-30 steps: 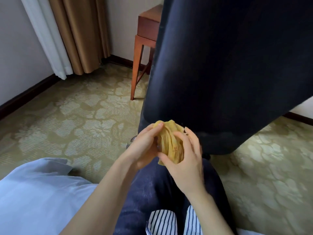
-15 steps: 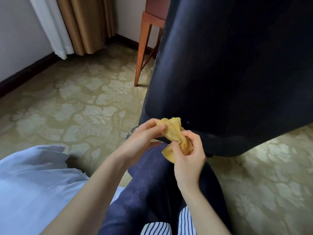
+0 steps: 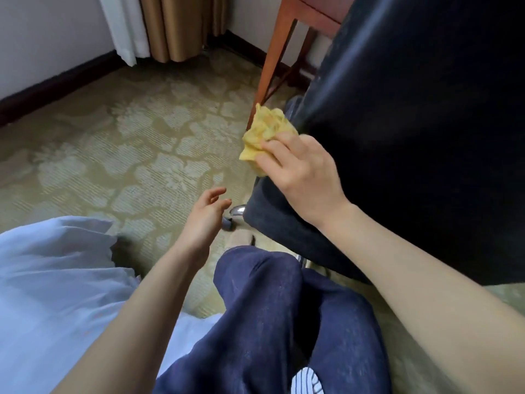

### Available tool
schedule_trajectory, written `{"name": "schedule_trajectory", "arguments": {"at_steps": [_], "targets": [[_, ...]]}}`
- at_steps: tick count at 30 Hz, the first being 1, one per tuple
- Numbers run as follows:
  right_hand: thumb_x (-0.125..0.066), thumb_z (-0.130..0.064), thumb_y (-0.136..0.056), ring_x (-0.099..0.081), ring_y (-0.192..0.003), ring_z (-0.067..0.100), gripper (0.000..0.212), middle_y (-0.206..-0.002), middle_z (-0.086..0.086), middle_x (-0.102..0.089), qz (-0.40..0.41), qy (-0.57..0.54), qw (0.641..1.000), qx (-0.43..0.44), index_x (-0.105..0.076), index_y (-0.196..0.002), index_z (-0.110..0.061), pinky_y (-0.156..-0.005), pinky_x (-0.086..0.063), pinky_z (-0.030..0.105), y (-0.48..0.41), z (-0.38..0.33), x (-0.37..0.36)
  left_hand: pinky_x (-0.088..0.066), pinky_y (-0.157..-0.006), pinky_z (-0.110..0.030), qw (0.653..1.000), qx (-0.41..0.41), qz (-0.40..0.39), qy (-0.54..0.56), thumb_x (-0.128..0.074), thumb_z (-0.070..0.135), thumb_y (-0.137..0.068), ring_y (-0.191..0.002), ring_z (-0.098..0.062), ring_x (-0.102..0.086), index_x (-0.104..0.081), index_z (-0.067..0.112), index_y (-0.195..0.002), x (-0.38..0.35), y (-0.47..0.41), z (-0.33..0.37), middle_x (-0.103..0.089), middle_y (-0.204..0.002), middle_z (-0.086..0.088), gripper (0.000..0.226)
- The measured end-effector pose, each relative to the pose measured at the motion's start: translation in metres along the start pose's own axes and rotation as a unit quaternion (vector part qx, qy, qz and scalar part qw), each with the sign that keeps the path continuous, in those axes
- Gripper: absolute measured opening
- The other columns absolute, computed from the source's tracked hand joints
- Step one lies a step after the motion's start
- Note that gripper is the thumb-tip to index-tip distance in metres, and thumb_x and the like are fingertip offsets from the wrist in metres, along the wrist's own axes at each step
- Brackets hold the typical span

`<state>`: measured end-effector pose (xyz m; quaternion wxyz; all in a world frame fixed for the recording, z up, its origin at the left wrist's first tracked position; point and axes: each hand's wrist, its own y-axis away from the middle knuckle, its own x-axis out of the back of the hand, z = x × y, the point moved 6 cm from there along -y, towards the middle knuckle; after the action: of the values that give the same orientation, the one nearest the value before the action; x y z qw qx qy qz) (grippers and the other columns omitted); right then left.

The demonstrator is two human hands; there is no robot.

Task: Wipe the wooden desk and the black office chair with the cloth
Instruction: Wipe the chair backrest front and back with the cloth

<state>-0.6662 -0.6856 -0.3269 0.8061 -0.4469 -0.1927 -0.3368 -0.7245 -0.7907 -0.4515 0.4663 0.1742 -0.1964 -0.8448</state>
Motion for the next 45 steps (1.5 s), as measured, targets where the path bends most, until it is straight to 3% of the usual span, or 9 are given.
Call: {"name": "schedule_trajectory", "arguments": {"at_steps": [9,14,17,21,27,32,36,41,45], "targets": [[-0.053,-0.003,-0.089,-0.052,-0.096,0.019,0.02,-0.084,0.001,-0.064,-0.129,0.031,0.987,0.092,-0.069,-0.084,-0.014,-0.091,-0.036,0.028,0.054,-0.041,-0.09,-0.032,-0.112,-0.037,0.998,-0.061,-0.013,-0.026,-0.048,0.016,-0.097,-0.127,-0.004,-0.042,-0.052,0.037,-0.125,0.007,-0.025,0.012,-0.047,-0.139,0.014,0.035],[-0.068,-0.022,-0.076,-0.048,-0.107,0.018,0.025,-0.096,-0.004,-0.068,-0.231,0.043,0.958,0.163,-0.072,-0.099,-0.016,-0.101,-0.029,0.029,0.08,-0.062,-0.113,-0.043,-0.074,-0.002,0.993,-0.112,-0.034,-0.01,-0.047,0.013,-0.098,-0.085,0.023,-0.053,-0.05,0.035,-0.127,-0.01,-0.022,0.04,-0.053,-0.1,0.032,0.036],[-0.065,-0.028,-0.074,-0.059,-0.109,0.012,0.036,-0.107,-0.005,-0.069,-0.271,0.017,0.943,0.191,-0.073,-0.108,-0.017,-0.104,-0.031,0.027,0.1,-0.06,-0.107,-0.039,-0.089,-0.004,0.989,-0.13,-0.067,-0.019,-0.045,0.011,-0.099,-0.107,0.017,-0.048,-0.047,0.035,-0.133,-0.028,-0.008,0.052,-0.049,-0.116,0.029,0.042],[-0.077,-0.017,-0.068,-0.064,-0.094,0.015,0.024,-0.091,-0.003,-0.071,-0.3,-0.034,0.933,0.197,-0.075,-0.091,-0.014,-0.097,-0.035,0.03,0.139,-0.042,-0.083,-0.029,-0.111,-0.021,0.98,-0.134,-0.145,-0.017,-0.042,0.001,-0.097,-0.136,-0.003,-0.034,-0.035,0.031,-0.143,-0.049,0.013,0.052,-0.038,-0.14,0.021,0.055],[-0.045,-0.003,-0.086,-0.064,-0.083,0.019,0.029,-0.091,0.001,-0.07,-0.293,-0.078,0.945,0.121,-0.073,-0.09,-0.011,-0.077,-0.044,0.03,0.165,0.005,-0.017,-0.014,-0.118,-0.026,0.964,-0.154,-0.208,-0.062,-0.039,-0.014,-0.092,-0.144,-0.006,-0.016,-0.016,0.021,-0.151,-0.063,0.027,0.056,-0.018,-0.157,0.008,0.072],[-0.04,0.003,-0.094,-0.049,-0.094,0.022,0.032,-0.107,0.006,-0.062,-0.224,-0.036,0.968,0.107,-0.066,-0.105,-0.011,-0.073,-0.036,0.032,0.15,0.045,0.032,-0.017,-0.118,-0.026,0.96,-0.168,-0.179,-0.131,-0.044,-0.008,-0.092,-0.143,-0.003,-0.016,-0.01,0.029,-0.152,-0.058,0.011,0.059,-0.013,-0.157,0.012,0.078],[-0.051,0.004,-0.09,-0.047,-0.111,0.023,0.038,-0.134,0.009,-0.049,-0.176,0.013,0.976,0.132,-0.058,-0.125,-0.011,-0.08,-0.038,0.034,0.116,0.064,0.057,-0.013,-0.115,-0.02,0.945,-0.18,-0.205,-0.181,-0.045,-0.007,-0.091,-0.142,-0.002,-0.011,-0.008,0.028,-0.152,-0.069,0.006,0.061,-0.009,-0.158,0.014,0.079],[-0.057,-0.006,-0.094,-0.049,-0.119,0.022,0.028,-0.128,0.008,-0.061,-0.144,0.033,0.978,0.147,-0.066,-0.121,-0.01,-0.091,-0.04,0.032,0.09,0.052,0.043,-0.014,-0.103,-0.004,0.915,-0.189,-0.232,-0.27,-0.041,-0.012,-0.089,-0.137,0.006,-0.01,-0.009,0.034,-0.151,-0.065,-0.006,0.063,-0.014,-0.152,0.021,0.083],[-0.052,-0.006,-0.096,-0.046,-0.126,0.023,0.032,-0.136,0.01,-0.055,-0.173,0.054,0.967,0.18,-0.06,-0.127,-0.007,-0.103,-0.035,0.035,0.1,0.033,0.008,-0.01,-0.104,-0.012,0.876,-0.208,-0.249,-0.357,-0.037,-0.011,-0.089,-0.144,-0.005,-0.008,-0.002,0.039,-0.15,-0.058,-0.015,0.067,-0.009,-0.158,0.014,0.087]]}}
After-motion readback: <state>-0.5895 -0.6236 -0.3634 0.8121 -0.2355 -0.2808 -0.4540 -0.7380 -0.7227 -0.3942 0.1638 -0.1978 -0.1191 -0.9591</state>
